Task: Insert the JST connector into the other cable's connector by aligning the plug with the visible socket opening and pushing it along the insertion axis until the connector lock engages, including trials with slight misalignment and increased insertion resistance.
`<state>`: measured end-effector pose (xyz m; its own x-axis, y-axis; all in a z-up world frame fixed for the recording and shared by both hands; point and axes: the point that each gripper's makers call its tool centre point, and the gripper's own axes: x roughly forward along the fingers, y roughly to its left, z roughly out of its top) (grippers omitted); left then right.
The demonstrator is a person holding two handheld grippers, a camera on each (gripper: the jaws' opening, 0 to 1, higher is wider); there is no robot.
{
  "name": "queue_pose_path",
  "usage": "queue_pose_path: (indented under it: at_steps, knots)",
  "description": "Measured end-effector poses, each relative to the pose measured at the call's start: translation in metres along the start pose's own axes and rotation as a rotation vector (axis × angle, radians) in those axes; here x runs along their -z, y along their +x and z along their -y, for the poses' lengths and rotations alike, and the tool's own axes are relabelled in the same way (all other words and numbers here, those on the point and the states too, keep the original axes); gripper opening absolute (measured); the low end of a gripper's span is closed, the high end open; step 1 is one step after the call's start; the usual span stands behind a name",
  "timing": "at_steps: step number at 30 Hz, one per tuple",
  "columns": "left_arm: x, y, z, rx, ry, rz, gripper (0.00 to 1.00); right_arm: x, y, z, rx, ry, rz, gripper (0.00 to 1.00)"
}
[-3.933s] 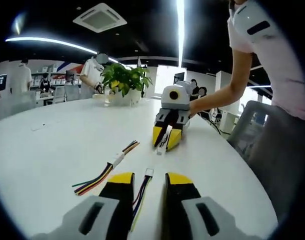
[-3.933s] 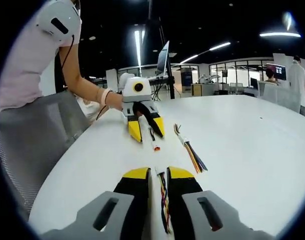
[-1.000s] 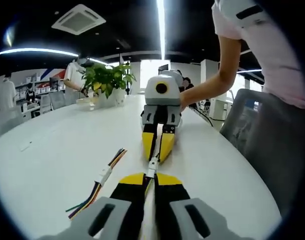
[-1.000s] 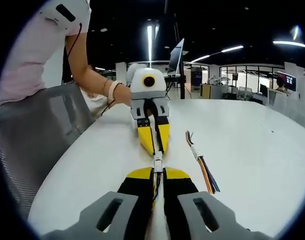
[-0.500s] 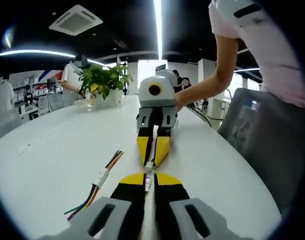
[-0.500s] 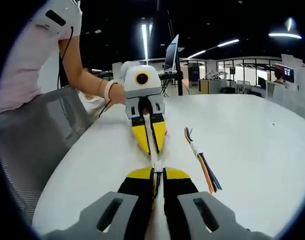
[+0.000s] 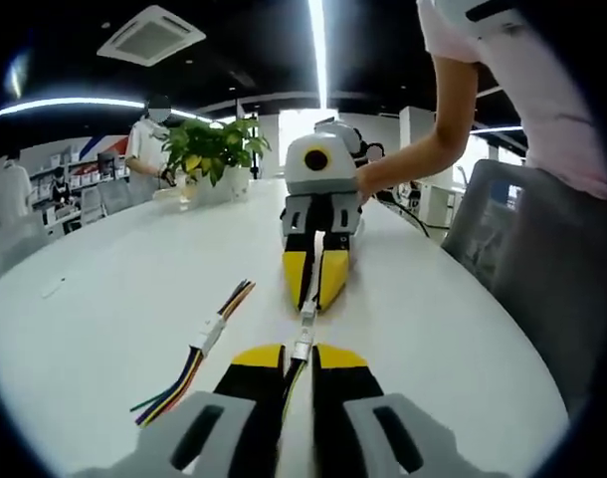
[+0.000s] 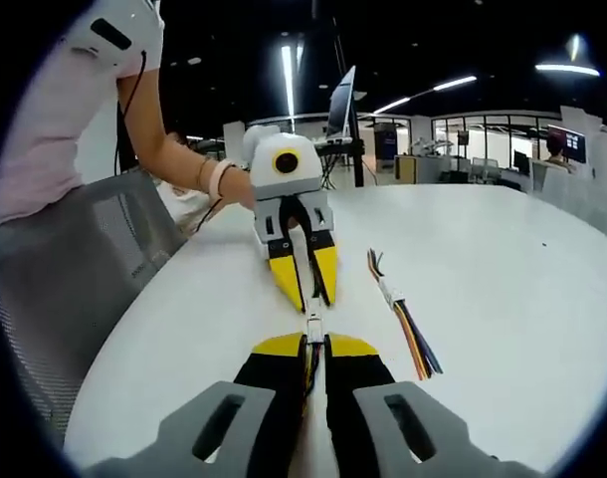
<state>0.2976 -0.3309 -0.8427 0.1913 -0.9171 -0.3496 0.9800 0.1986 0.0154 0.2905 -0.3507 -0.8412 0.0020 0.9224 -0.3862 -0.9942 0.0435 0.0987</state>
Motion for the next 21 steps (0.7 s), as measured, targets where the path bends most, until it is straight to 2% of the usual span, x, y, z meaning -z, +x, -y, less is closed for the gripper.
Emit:
queue_pose_path:
  at_steps: [8,21]
  knots:
    - [-0.0008,-0.0003,0.0013,0.008,0.005,0.020,0.00,0.0007,0.0019,0.0005,0.001,0.007,-0.002,0.04]
    - [-0.0009,-0.0047,0.0031,-0.012,0.010,-0.008,0.00,-0.0006,0.0063,0.0009,-0.009,0.013,-0.008,0.04]
